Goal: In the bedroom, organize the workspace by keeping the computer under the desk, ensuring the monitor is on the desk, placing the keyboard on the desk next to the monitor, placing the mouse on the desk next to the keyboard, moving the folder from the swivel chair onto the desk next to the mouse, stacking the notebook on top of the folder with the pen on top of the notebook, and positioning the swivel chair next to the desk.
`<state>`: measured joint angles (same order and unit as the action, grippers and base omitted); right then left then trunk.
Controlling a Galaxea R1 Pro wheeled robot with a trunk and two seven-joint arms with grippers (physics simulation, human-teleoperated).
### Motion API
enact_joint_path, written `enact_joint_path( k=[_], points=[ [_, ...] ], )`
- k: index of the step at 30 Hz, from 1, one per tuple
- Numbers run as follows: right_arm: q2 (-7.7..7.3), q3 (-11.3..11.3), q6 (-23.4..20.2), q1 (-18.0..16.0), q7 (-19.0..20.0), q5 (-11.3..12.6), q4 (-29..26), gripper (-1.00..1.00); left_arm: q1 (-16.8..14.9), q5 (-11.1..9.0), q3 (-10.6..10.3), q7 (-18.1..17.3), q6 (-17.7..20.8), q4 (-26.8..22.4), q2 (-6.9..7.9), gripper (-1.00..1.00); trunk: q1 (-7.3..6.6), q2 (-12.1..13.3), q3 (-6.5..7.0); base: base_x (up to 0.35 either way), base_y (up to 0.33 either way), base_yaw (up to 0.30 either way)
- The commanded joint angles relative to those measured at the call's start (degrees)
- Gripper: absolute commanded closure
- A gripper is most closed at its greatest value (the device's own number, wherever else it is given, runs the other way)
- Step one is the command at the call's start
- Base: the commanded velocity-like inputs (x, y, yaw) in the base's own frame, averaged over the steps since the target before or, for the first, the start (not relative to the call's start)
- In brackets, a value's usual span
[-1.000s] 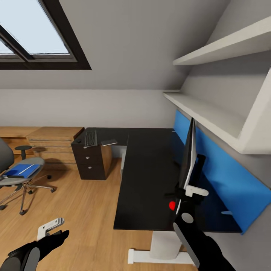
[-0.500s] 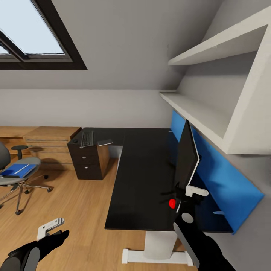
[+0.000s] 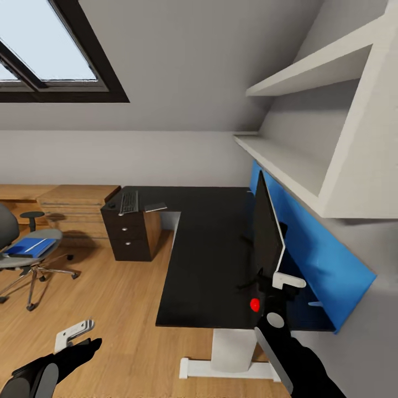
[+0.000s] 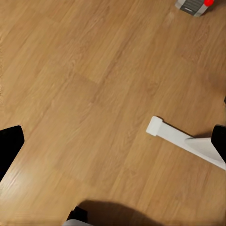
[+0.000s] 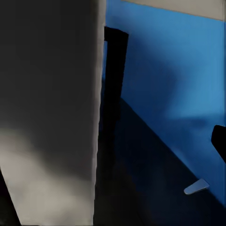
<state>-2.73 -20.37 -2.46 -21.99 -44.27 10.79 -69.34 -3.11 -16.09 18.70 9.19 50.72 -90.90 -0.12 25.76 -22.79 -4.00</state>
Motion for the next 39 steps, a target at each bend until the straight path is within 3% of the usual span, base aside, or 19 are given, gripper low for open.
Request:
enact_joint_path(
  k=[1, 14, 24, 39],
  points=[
    [-0.08, -0.2, -0.3, -0.1, -0.4, 0.3, -0.1, -1.00, 0.0, -0.6, 0.0, 0.5, 0.2, -0.1, -0.01, -1.00, 0.03, -0.1, -0.13, -0.075, 0.000, 0.000],
    [-0.09, -0.3, -0.3, -0.1, -0.4, 0.3, -0.1, -1.00, 0.0, -0.6, 0.2, 0.4, 0.2, -0.1, 0.03, -1.00, 0.03, -0.1, -0.13, -0.095, -0.121, 0.000],
    [-0.09, -0.4, -0.3, -0.1, -0.4, 0.2, 0.0, -1.00, 0.0, -0.8, 2.7, 0.5, 0.1, -0.3, 0.09, -1.00, 0.03, -0.1, -0.13, -0.005, -0.143, 0.000],
    [-0.08, -0.6, -0.2, -0.1, -0.4, 0.2, -0.1, -1.00, 0.0, -0.8, 3.3, 0.5, 0.1, -0.3, 0.12, -1.00, 0.03, -0.1, -0.13, 0.000, -0.008, 0.000]
  ],
)
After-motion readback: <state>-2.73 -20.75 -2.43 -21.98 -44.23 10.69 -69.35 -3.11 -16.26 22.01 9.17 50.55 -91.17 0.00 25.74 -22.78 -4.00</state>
